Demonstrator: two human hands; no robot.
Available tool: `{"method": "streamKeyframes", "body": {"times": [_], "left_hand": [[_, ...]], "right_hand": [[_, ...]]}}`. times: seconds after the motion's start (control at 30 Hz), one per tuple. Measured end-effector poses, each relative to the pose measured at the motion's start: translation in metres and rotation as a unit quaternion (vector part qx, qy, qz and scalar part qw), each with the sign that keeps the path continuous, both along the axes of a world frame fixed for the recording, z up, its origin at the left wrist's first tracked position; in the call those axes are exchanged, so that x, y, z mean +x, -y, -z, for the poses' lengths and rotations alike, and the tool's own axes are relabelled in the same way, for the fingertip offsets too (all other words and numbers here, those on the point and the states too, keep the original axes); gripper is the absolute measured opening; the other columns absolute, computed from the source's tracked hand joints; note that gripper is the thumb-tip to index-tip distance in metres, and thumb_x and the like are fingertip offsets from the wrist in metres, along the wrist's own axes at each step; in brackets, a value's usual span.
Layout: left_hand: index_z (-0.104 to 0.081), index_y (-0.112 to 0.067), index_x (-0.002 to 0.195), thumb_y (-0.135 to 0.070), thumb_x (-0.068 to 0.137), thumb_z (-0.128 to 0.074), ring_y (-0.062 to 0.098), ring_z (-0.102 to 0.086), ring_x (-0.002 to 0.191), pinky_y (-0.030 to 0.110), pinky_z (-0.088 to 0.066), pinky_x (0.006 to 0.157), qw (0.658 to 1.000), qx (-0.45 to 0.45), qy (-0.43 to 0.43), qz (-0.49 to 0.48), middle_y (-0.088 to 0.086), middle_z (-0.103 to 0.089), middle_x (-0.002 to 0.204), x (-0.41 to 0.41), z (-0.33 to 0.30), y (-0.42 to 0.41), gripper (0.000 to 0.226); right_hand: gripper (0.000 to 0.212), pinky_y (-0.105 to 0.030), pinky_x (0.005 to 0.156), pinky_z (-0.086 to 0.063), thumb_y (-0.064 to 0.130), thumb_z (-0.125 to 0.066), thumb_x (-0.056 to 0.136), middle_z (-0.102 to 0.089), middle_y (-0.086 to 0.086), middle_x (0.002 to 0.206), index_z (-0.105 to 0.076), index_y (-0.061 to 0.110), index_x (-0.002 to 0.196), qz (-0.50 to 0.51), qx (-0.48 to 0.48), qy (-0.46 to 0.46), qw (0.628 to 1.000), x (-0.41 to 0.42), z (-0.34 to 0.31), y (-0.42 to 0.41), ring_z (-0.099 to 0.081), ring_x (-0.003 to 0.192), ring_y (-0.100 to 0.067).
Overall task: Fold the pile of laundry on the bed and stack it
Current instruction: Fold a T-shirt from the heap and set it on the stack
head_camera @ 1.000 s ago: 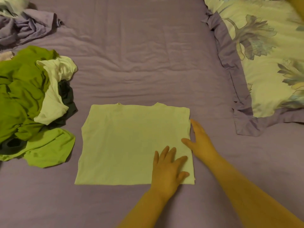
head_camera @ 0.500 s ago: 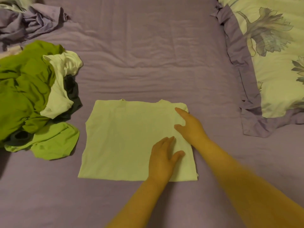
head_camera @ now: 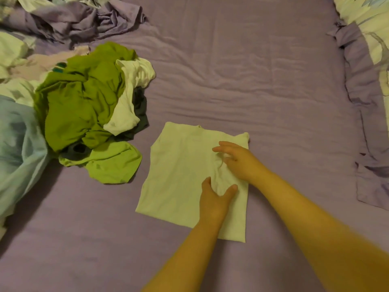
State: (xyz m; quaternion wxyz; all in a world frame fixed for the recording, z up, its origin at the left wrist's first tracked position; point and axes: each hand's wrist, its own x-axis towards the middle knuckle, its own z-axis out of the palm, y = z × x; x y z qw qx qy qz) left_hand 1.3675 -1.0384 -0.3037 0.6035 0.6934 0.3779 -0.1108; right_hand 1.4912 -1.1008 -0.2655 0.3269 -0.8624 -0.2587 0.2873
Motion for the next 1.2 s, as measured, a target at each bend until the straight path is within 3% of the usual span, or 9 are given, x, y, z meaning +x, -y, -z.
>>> {"method": "streamKeyframes", "body": {"times": [0.07, 0.2, 0.3, 0.43, 0.5, 0.63, 0.77, 0.97, 1.2], "left_hand": [[-0.03, -0.015, 0.142, -0.031, 0.084, -0.07, 0.018, -0.051, 0.118, 0.02, -0.039, 0.086, 0.999, 0.033, -0.008, 0.033, -0.001, -0.049, 0.135, 0.001, 0.005, -0.007, 0.073], [-0.04, -0.02, 0.129, -0.025, 0.084, -0.068, 0.015, -0.058, 0.098, 0.026, -0.047, 0.079, 0.997, 0.054, -0.013, 0.062, -0.006, -0.057, 0.111, -0.011, 0.009, -0.021, 0.053], [-0.038, -0.022, 0.127, -0.03, 0.081, -0.071, 0.012, -0.055, 0.086, 0.027, -0.048, 0.075, 0.995, 0.039, -0.031, 0.081, -0.011, -0.05, 0.095, -0.025, 0.008, -0.026, 0.057], [-0.034, -0.025, 0.138, -0.019, 0.083, -0.07, 0.002, -0.052, 0.076, 0.016, -0.046, 0.071, 0.994, -0.027, 0.01, 0.106, -0.013, -0.048, 0.089, -0.037, -0.001, -0.039, 0.066], [-0.04, -0.029, 0.136, -0.014, 0.083, -0.07, 0.001, -0.049, 0.071, 0.01, -0.043, 0.065, 0.994, -0.054, 0.027, 0.092, -0.01, -0.047, 0.086, -0.041, -0.008, -0.056, 0.063], [-0.056, -0.024, 0.124, -0.007, 0.082, -0.071, -0.004, -0.048, 0.064, 0.006, -0.041, 0.065, 0.996, -0.074, 0.039, 0.018, -0.008, -0.05, 0.08, -0.048, -0.02, -0.106, 0.047], [-0.064, -0.007, 0.113, -0.01, 0.082, -0.074, 0.012, -0.05, 0.076, 0.018, -0.045, 0.073, 0.998, -0.05, 0.029, -0.038, 0.001, -0.056, 0.087, -0.055, -0.021, -0.148, 0.033], [-0.066, -0.009, 0.099, -0.021, 0.083, -0.073, 0.007, -0.041, 0.059, 0.013, -0.035, 0.054, 0.997, 0.067, 0.017, -0.028, -0.006, -0.045, 0.068, -0.067, -0.004, -0.176, 0.021], [-0.061, -0.026, 0.083, -0.028, 0.083, -0.068, 0.009, -0.049, 0.065, 0.027, -0.042, 0.063, 0.988, 0.15, -0.013, -0.023, -0.009, -0.054, 0.071, -0.072, 0.004, -0.19, 0.008]], "right_hand": [[0.044, -0.026, 0.113, -0.013, 0.005, -0.04, 0.099, -0.025, 0.002, 0.156, -0.049, 0.027, 0.137, -0.108, -0.087, 0.073, 0.988, 0.01, 0.003, 0.001, -0.013, 0.145, -0.021], [0.046, -0.047, 0.117, -0.003, 0.014, -0.039, 0.1, -0.009, 0.003, 0.16, -0.042, 0.034, 0.141, -0.317, -0.248, 0.122, 0.907, 0.021, 0.009, -0.017, 0.006, 0.146, -0.025], [0.048, -0.055, 0.116, 0.001, 0.023, -0.043, 0.099, -0.018, -0.001, 0.156, -0.036, 0.036, 0.144, -0.354, -0.307, 0.158, 0.869, 0.03, 0.013, -0.029, -0.001, 0.144, -0.028], [0.044, -0.046, 0.114, -0.009, 0.043, -0.059, 0.088, -0.046, 0.001, 0.128, -0.05, 0.037, 0.131, -0.355, -0.339, 0.197, 0.849, 0.049, 0.011, -0.037, -0.026, 0.131, -0.026], [0.043, -0.04, 0.11, -0.018, 0.052, -0.063, 0.082, -0.045, 0.004, 0.129, -0.059, 0.034, 0.121, -0.33, -0.329, 0.183, 0.866, 0.058, 0.01, -0.041, -0.027, 0.128, -0.023], [0.031, -0.032, 0.106, -0.022, 0.046, -0.074, 0.075, -0.039, 0.01, 0.13, -0.061, 0.032, 0.1, -0.227, -0.201, 0.067, 0.951, 0.071, 0.0, -0.052, -0.022, 0.129, -0.018], [0.022, -0.026, 0.093, -0.032, 0.038, -0.077, 0.074, -0.048, 0.009, 0.119, -0.062, 0.033, 0.09, -0.152, -0.1, -0.005, 0.983, 0.067, -0.011, -0.083, -0.039, 0.114, -0.013], [0.025, -0.043, 0.097, -0.041, 0.032, -0.065, 0.086, -0.057, -0.002, 0.116, -0.067, 0.026, 0.11, -0.111, -0.103, 0.123, 0.981, 0.044, 0.004, -0.139, -0.048, 0.114, -0.025], [0.028, -0.034, 0.103, -0.023, 0.037, -0.057, 0.092, -0.048, -0.003, 0.133, -0.064, 0.027, 0.117, -0.083, -0.095, 0.202, 0.971, 0.028, 0.031, -0.172, -0.034, 0.127, -0.027]]}}
